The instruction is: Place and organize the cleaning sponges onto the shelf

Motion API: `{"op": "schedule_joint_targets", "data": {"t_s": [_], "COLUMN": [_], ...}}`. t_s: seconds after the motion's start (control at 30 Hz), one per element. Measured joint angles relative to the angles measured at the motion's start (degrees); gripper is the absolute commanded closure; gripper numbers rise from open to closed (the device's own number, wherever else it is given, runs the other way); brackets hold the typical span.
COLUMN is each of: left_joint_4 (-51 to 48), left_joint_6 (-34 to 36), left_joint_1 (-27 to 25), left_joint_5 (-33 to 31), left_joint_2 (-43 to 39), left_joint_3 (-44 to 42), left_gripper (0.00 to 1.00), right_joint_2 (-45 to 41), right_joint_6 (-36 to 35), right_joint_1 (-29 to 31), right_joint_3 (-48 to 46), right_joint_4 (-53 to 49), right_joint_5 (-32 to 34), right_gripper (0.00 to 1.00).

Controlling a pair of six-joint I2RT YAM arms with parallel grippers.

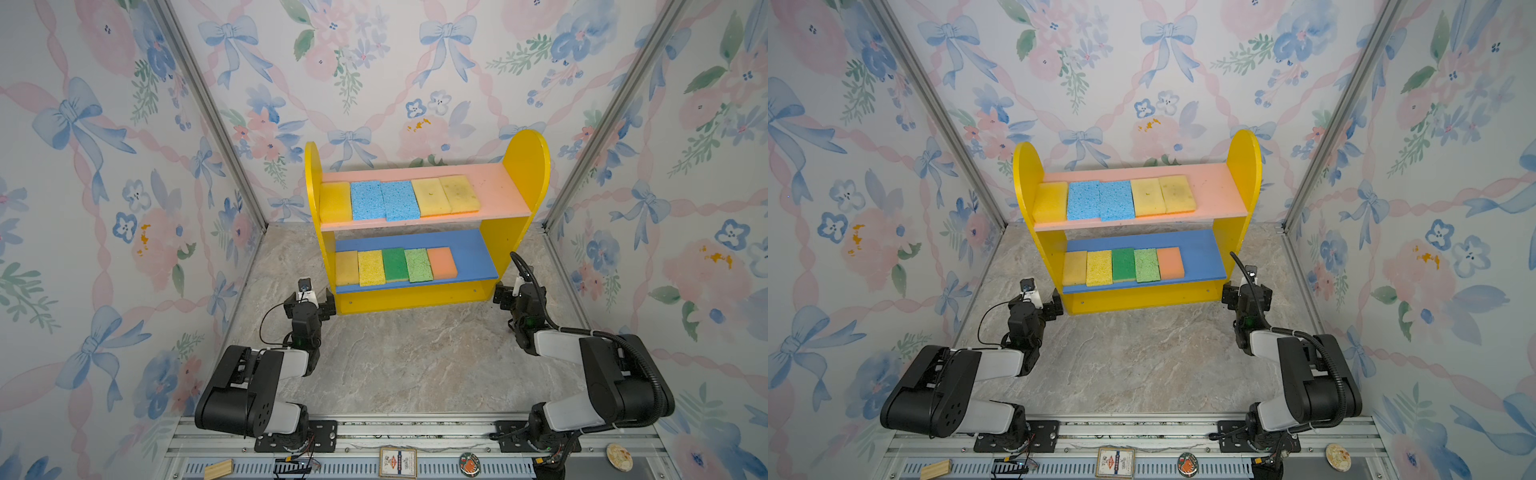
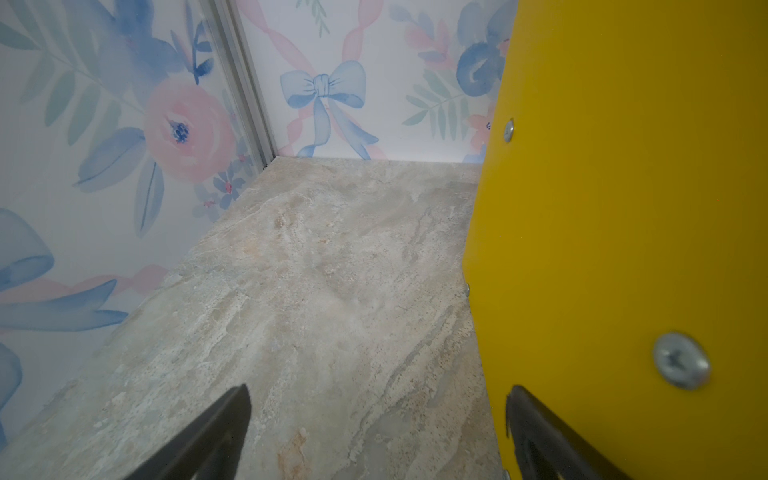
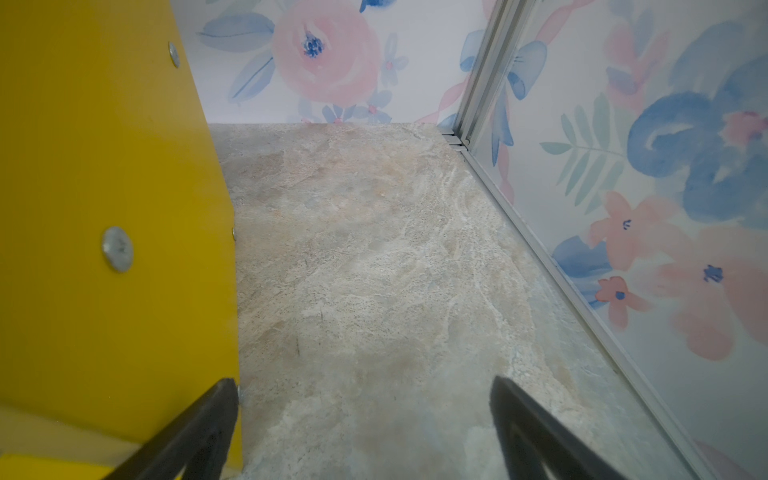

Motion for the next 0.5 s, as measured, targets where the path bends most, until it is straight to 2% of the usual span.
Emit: {"op": "schedule_joint_targets", "data": {"t_s": [0.23, 0.5], "left_joint_4": [5.9, 9.9], "left_joint_6": [1.4, 2.4], "left_joint_1": [2.4, 3.1], "left_joint_5": [6.0, 9.3], "left_joint_2": [2.5, 3.6], "left_joint_3": [-0.3, -1.7], "left_gripper": [0.02, 0.02], "right_joint_2": [0.1, 0.1], "right_joint_6": [-0.3, -0.9], "right_joint_1": [0.0, 0.0], "right_joint_3": [-0.9, -1.9], "right_joint_4": [1.6, 3.1], "right_joint_5": [-0.5, -1.1], "right_gripper": [0.03, 0.03]}}
